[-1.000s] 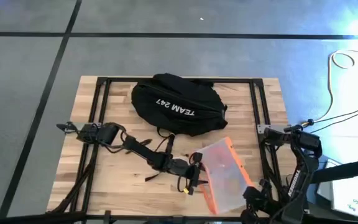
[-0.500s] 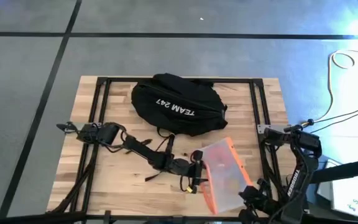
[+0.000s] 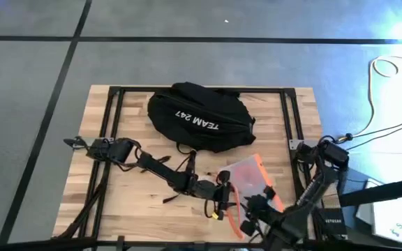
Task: Unpack backpack
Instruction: Remove the red charger adapter from the transparent white zip bag
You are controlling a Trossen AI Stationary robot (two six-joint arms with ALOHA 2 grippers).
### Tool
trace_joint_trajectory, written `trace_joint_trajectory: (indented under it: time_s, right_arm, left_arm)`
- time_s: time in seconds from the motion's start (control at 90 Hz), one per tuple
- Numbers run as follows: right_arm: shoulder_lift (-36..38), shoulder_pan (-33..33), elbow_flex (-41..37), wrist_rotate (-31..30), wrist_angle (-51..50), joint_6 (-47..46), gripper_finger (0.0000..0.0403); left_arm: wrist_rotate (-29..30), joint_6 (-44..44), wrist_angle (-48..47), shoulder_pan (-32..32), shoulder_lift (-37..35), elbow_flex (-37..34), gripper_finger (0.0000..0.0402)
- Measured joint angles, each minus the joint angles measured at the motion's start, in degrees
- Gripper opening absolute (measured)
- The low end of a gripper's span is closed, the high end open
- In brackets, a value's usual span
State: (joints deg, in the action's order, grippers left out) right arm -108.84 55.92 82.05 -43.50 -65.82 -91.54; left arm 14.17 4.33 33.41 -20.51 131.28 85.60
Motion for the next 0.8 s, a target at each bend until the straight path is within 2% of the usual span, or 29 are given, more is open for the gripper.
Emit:
trace_joint_trajectory:
  time_s: [0.178, 0.311, 0.389, 0.522, 0.644, 0.8]
  right_arm:
    - [0.0, -3.33, 4.39, 1.84, 0.32, 6.48, 0.0245]
    - [0.0, -5.39, 4.69, 9.98, 3.44, 8.3, 0.0323]
    - [-0.36, -6.9, 4.71, 14.81, 6.2, 12.12, 0.0356]
    - [-0.57, -9.88, 4.7, 19.89, 6.45, 14.0, 0.0373]
    - [-0.55, -11.82, 4.71, 25.35, 2.35, 13.16, 0.0373]
    - [-0.57, -12.58, 4.71, 29.11, -2.45, 11.94, 0.0373]
  left_arm:
    - [-0.02, -0.89, 0.05, 0.22, 0.0, 0.0, 0.0168]
    - [0.0, -0.91, 0.0, 0.31, 0.0, 0.0, 0.0168]
    - [-0.01, -0.91, 0.02, 0.31, 0.0, -0.02, 0.0168]
    - [0.02, -0.91, -0.17, 0.41, 0.0, -0.07, 0.0168]
    - [0.11, -0.95, -0.35, 0.66, 0.0, -0.07, 0.0168]
    - [0.22, -1.24, -0.35, 0.7, 0.0, -0.11, 0.0168]
